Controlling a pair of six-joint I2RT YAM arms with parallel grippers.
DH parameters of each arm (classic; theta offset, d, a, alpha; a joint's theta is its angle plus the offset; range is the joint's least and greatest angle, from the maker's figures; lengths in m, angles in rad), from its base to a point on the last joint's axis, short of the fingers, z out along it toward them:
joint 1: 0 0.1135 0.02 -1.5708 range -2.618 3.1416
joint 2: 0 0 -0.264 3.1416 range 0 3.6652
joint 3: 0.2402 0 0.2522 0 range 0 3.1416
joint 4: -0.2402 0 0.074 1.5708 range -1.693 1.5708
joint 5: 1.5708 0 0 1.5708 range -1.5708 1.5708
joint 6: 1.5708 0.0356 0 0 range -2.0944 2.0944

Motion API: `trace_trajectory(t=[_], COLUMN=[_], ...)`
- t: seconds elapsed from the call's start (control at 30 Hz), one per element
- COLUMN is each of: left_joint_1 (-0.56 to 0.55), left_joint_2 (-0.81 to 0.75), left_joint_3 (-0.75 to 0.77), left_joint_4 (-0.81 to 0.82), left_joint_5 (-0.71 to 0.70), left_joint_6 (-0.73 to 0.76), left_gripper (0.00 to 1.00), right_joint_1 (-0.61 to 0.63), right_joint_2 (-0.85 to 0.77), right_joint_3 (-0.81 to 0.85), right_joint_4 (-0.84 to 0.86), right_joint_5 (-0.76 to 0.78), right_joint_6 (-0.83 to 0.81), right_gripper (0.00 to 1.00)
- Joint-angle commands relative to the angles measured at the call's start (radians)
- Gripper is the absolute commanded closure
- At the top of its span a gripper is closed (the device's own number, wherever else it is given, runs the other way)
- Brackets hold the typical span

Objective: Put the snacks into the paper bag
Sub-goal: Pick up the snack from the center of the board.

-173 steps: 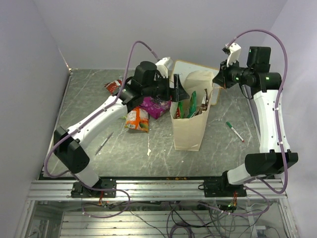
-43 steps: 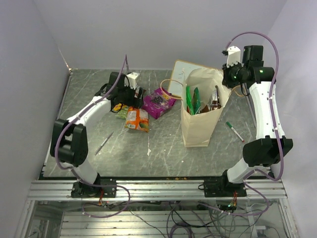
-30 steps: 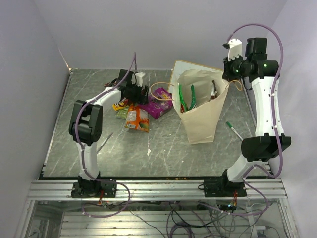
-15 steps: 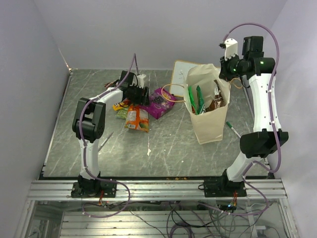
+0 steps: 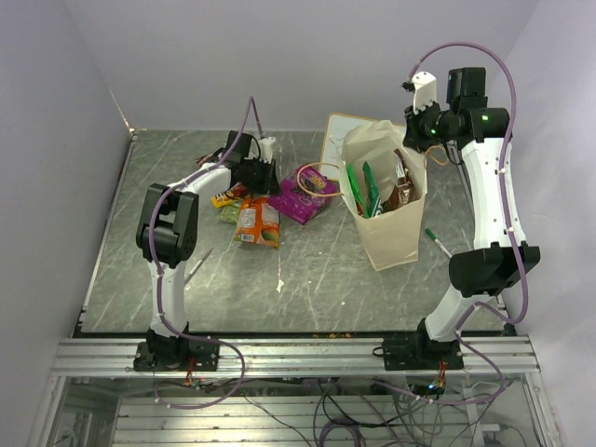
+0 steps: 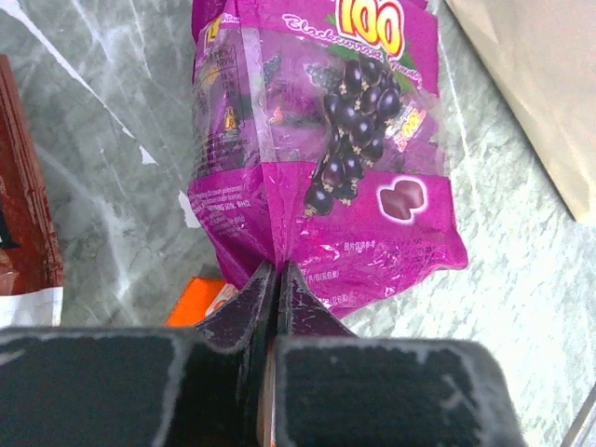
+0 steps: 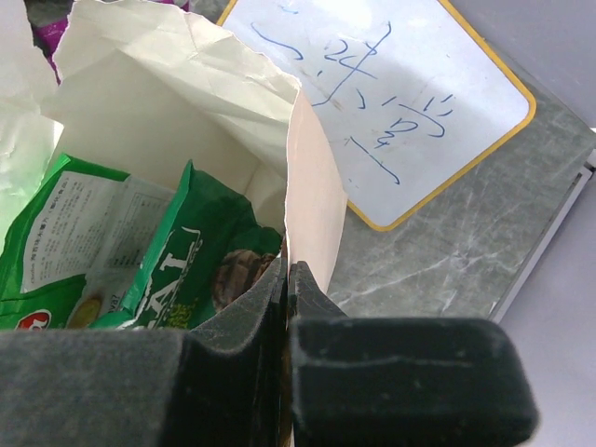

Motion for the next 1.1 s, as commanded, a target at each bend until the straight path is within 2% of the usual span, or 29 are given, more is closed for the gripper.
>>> trace_trajectory(t=[0.0,0.37,0.67,0.9,1.07], left_joint_1=[-0.002,0.0,0.0,0.0,-0.002], left_joint_2=[-0.036,-0.214,-0.45,-0.546,-0.55], left_joint_3=[0.06,0.222,0.268,0.409,0.527], left_joint_4=[0.017,-0.213,-0.272,-0.283,-0.261], left_joint_5=[0.083,0.046,-0.087,-0.23,-0.215], left_joint_6=[0.01,0.124,0.177,0.077,0.004], left_gripper=[0.93,0.93,0.93,0.93,0.93], right_joint_1=[0.007,0.008,0.021,0.065,0.092], right_joint_2=[-0.013,-0.066,-0.089,-0.101,-0.095], right_joint_3=[0.004,-0.047,-0.059,-0.065,-0.062], right_joint_4=[0.03,0.068,0.081,0.112,0.122], right_joint_5=[0.007,0.004,-0.024,0.005,0.065], right_joint_6=[-0.012,0.002,0.015,0.051,0.077], right_gripper=[1.0,1.0,1.0,1.0,1.0])
